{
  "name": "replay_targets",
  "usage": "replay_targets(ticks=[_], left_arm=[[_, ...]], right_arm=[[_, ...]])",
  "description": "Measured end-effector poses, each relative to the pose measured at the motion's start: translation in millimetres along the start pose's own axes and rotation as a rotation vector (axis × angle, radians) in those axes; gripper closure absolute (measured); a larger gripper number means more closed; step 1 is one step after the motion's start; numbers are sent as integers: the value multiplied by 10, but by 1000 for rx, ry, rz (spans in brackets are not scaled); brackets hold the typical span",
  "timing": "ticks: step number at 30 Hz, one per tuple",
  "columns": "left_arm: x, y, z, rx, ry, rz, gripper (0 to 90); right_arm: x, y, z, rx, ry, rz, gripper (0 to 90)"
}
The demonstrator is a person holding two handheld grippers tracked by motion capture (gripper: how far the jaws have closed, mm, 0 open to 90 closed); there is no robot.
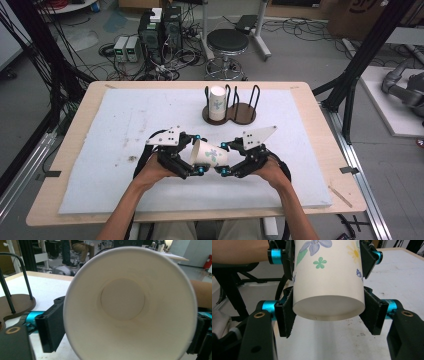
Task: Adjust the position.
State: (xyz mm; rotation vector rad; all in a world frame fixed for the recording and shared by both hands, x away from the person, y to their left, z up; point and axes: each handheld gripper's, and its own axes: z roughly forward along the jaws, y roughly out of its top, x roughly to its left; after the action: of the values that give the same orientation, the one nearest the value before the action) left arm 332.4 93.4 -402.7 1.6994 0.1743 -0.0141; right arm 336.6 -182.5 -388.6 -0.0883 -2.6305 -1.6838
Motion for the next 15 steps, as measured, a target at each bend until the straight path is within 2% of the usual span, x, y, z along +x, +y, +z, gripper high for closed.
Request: replay_targets(ticks=[7,15], left_arm=[[5,0,-6,-11,-19,11,225],[0,3,-16,-15,-31,11,256]], right_arm=[[0,-1,19,10,5,5,369],[-6,-5,22,9,11,-5,371]])
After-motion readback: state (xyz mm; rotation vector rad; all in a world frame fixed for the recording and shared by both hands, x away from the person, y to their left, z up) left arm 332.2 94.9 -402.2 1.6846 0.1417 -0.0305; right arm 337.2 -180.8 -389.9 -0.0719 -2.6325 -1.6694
